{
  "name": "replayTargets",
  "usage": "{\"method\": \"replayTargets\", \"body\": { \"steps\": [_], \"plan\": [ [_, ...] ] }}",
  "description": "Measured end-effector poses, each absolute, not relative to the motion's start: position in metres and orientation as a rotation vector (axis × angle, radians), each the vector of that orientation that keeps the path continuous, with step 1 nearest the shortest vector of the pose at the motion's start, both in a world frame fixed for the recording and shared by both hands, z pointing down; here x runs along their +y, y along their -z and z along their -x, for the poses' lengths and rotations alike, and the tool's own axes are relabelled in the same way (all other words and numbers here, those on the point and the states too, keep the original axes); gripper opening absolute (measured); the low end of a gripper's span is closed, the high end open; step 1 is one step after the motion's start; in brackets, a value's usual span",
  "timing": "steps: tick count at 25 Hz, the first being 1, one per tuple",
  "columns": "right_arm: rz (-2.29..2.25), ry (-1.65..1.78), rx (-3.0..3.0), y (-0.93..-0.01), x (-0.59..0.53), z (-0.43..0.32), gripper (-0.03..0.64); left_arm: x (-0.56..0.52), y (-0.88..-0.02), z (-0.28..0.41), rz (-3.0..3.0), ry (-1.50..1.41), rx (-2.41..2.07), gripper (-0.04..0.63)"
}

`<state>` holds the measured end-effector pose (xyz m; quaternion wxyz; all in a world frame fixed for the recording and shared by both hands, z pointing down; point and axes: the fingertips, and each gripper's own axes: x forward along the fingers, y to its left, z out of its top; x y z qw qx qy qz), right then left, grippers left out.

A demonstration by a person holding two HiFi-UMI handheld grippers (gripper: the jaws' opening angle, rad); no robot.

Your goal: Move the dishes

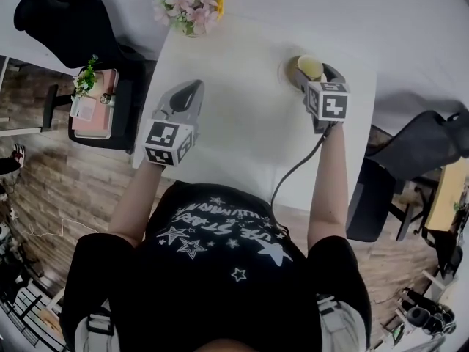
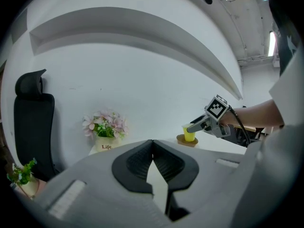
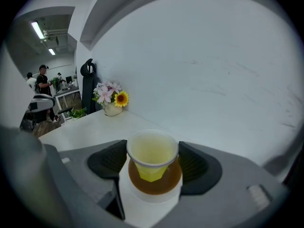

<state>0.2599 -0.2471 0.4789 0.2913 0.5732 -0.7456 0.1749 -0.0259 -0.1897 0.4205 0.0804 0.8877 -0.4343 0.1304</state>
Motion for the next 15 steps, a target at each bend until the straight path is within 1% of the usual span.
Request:
{"method": "replayTargets", "body": {
  "steps": [7, 15],
  "plan": [
    [-1.569, -0.446, -2.055, -0.45, -0.276, -0.237, 0.344, -0.204, -0.413, 0.045, -2.659, -0.353, -1.311, 0.011],
    [-1.549, -0.469, -2.074, -0.461, -0.319, -0.201, 0.344, -0.226, -0.419, 0.066, -2.632, -0.344, -1.324, 0.011]
  ]
}}
